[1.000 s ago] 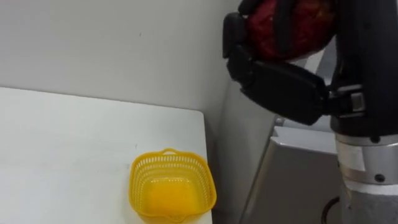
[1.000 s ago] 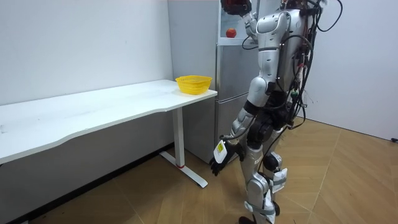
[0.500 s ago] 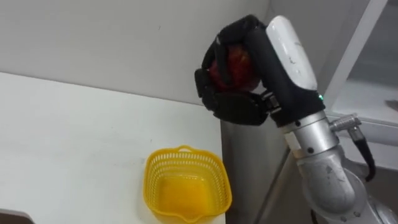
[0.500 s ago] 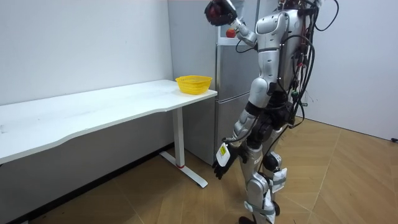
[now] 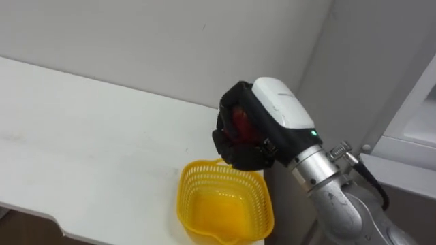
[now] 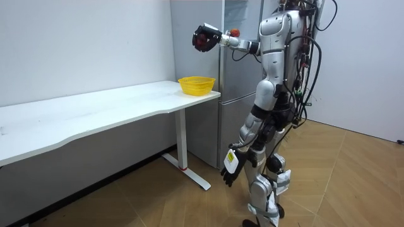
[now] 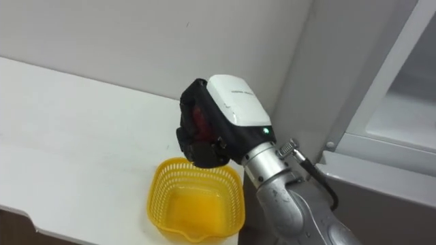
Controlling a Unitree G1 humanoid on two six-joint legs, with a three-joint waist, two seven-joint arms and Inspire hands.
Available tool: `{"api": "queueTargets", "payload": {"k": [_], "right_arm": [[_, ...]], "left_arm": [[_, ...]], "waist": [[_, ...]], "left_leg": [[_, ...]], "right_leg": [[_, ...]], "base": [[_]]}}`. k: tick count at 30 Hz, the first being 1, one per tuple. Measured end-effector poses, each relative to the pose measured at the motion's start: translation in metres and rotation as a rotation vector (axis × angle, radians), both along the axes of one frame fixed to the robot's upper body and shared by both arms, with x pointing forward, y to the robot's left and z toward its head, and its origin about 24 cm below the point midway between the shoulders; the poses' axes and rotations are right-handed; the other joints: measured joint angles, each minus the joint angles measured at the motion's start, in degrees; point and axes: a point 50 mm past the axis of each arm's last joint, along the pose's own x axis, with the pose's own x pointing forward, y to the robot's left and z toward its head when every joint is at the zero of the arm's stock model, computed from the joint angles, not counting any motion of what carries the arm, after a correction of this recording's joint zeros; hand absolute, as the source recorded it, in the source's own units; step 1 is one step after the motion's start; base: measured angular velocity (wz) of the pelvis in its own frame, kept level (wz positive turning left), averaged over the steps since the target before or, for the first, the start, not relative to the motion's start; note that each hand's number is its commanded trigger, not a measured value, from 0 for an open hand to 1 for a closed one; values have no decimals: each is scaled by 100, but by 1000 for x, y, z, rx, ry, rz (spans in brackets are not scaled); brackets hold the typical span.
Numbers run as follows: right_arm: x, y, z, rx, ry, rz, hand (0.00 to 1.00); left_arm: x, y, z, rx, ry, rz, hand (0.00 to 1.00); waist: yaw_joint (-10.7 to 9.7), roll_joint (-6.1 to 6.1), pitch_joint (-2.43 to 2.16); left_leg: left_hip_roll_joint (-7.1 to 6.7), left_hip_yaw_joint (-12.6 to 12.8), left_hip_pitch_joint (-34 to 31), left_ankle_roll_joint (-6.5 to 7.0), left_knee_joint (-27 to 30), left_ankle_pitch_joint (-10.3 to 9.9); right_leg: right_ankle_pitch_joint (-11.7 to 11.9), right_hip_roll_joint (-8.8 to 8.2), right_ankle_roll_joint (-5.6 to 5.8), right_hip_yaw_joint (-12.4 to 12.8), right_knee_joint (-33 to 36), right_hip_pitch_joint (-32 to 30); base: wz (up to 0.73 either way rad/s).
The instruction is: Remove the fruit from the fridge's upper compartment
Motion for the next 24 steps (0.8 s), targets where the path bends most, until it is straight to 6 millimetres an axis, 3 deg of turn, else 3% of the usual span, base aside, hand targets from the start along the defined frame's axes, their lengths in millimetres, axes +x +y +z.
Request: {"api": "queueTargets", "payload": {"k": [6,15,17,24], "right_arm": [[6,-1,-21,-85,70,-30,100],[8,-3,-25,-105,84,-46,100],[8,-3,-26,-107,87,-46,0],[10,-4,-32,-123,119,-50,0]], "left_arm": [[1,0,0,0,-4,-2,0],[1,0,0,0,-4,-3,0],[2,0,1,-1,-5,-4,0],[0,-1,0,-2,-4,-5,0]], "waist": [[69,-3,-3],[133,0,-3],[133,8,-1],[137,26,-1]], "left_leg": [[3,-4,-14,0,6,0],[-3,-21,-30,0,21,0],[-3,-39,-37,0,28,0],[-2,-61,-47,-1,42,0]], "right_leg": [[0,2,0,5,-1,-20],[0,-6,0,0,-1,-17],[0,-4,0,0,-1,-15],[0,-3,0,-2,-1,-7]], "base": [[0],[1],[5],[1]]}}
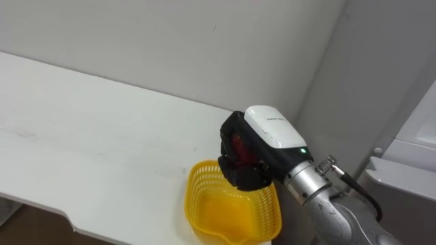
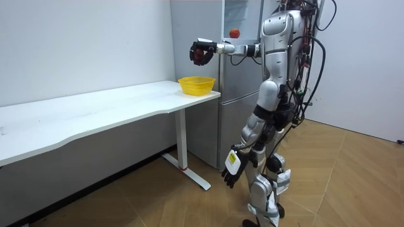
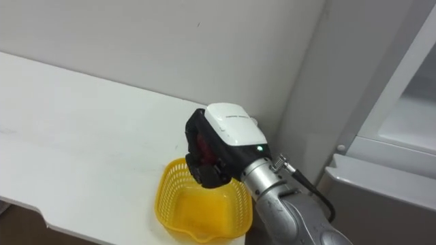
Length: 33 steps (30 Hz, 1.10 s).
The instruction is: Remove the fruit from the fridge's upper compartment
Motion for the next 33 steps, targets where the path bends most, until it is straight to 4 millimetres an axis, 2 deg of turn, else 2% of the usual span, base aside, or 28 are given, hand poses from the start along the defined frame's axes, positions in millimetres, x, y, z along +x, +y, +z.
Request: {"api": "queueTargets", "payload": {"k": [4,33], "right_arm": [[0,2,-7,-24,31,7,0],[3,-1,-13,-45,66,5,0]], "left_arm": [[0,0,0,-7,5,-2,0],[3,-3,0,-21,15,-35,0]], "waist": [[-3,1,1],[-5,3,3]], "left_leg": [[-1,0,-7,0,9,0],[-13,-19,-121,-10,111,5]], "right_leg": [[0,-1,0,4,0,-1],[0,-13,0,-6,12,-29]], "base": [[0],[0]]}}
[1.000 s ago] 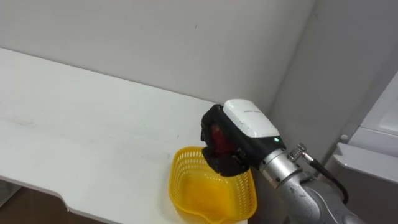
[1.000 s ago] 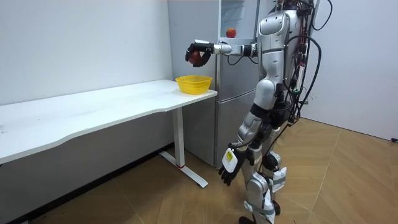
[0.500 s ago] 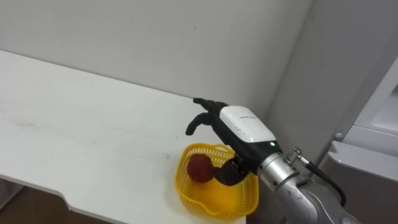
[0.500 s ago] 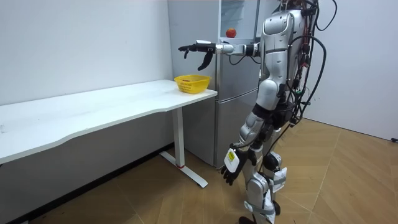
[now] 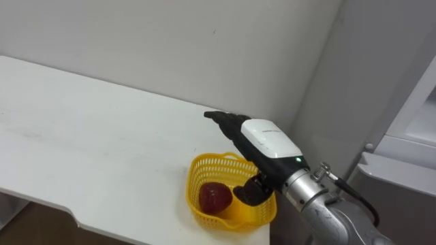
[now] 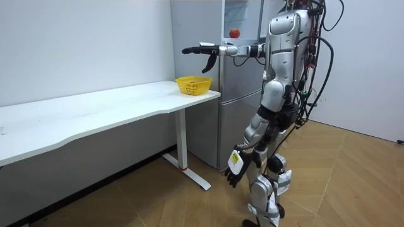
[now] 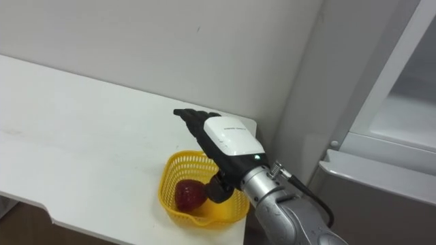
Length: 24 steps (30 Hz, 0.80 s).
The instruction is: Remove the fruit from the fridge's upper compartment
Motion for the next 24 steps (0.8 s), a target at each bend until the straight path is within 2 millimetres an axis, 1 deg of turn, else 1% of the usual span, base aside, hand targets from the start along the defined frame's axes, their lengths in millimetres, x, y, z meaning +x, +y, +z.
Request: {"api": "queueTargets", "payload": {"k": [11,14,20,22,24], "right_arm": [[0,0,0,2,1,0,0],[0,0,0,2,1,0,0],[0,-1,-1,7,7,-2,0],[0,-1,0,10,3,-1,0],[1,-3,4,22,-12,1,0]], "left_arm": [[5,-2,1,0,-21,-16,0],[6,-3,2,0,-24,-23,0],[7,-3,2,0,-27,-24,0],[8,-3,2,2,-32,-24,0],[10,-3,2,8,-41,-24,0]], "waist": [[-4,17,-6],[-5,31,-14],[-11,35,-14],[-30,36,-17],[-50,47,-39]], "left_leg": [[-4,3,-1,0,38,0],[-5,-1,1,0,40,0],[-5,28,-4,-3,47,2],[-2,32,-23,-4,46,2],[-4,31,-64,-4,45,3]], "right_leg": [[0,-8,0,-32,-1,1],[0,-10,0,-31,-1,1],[0,-10,0,-3,0,1],[0,-9,0,2,1,-4],[1,-8,-1,6,11,-41]], "base": [[0],[0],[0],[0],[0]]}}
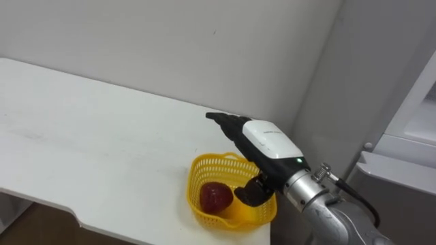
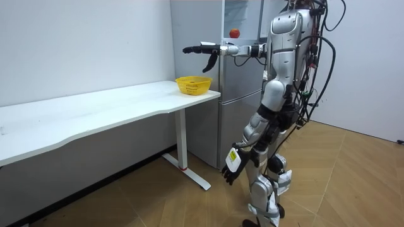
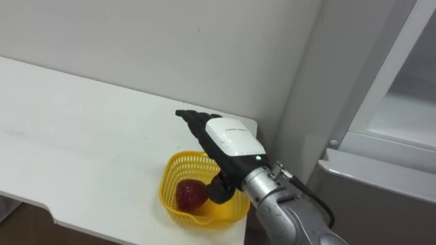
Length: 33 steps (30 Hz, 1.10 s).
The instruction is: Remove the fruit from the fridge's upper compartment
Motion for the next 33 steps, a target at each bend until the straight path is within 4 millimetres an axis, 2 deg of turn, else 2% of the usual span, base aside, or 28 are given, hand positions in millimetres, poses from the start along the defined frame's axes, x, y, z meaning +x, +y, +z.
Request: {"api": "queueTargets", "payload": {"k": [6,10,13,18,22,27,30,33], "right_arm": [[-1,-2,11,36,-46,-5,0],[-11,8,33,104,-124,54,0],[-18,7,41,157,-163,72,0],[-31,4,35,208,-156,77,0],[-45,5,35,236,-168,103,0],[-62,-3,43,317,-215,126,0],[-67,-16,37,400,-190,75,0],[-74,-20,30,449,-181,45,0]], "left_arm": [[2,1,1,25,-25,6,0],[-1,3,-1,42,-19,15,0],[-2,1,-1,45,-24,23,0],[1,-4,-2,30,-32,35,0],[1,-5,-3,29,-29,31,0],[-3,-9,-5,22,-22,37,0],[-4,-12,-6,14,-21,36,0],[-8,-13,-8,7,-16,36,0]], "waist": [[-112,44,-19],[-282,128,-15],[-281,183,-12],[-300,207,-10],[-443,255,-8],[-595,367,-34],[-716,436,-69],[-769,524,-84]], "left_leg": [[0,1,-31,-9,8,7],[4,16,-5,-9,-4,7],[9,76,40,-10,-17,7],[15,138,65,-9,-49,7],[12,156,50,-9,-49,7],[15,295,71,-8,-56,6],[19,297,91,-7,-83,5],[26,338,151,-7,-122,6]], "right_leg": [[1,3,-1,1,-6,-29],[1,6,-1,25,-13,-30],[1,7,-1,67,-12,-20],[1,18,-1,150,-12,-38],[1,14,-1,161,-7,-32],[3,7,-1,178,1,-37],[5,15,-5,189,10,-42],[7,33,-9,249,12,-30]], "base": [[0],[-1],[-8],[-7],[-1],[-7],[0],[-9]]}}
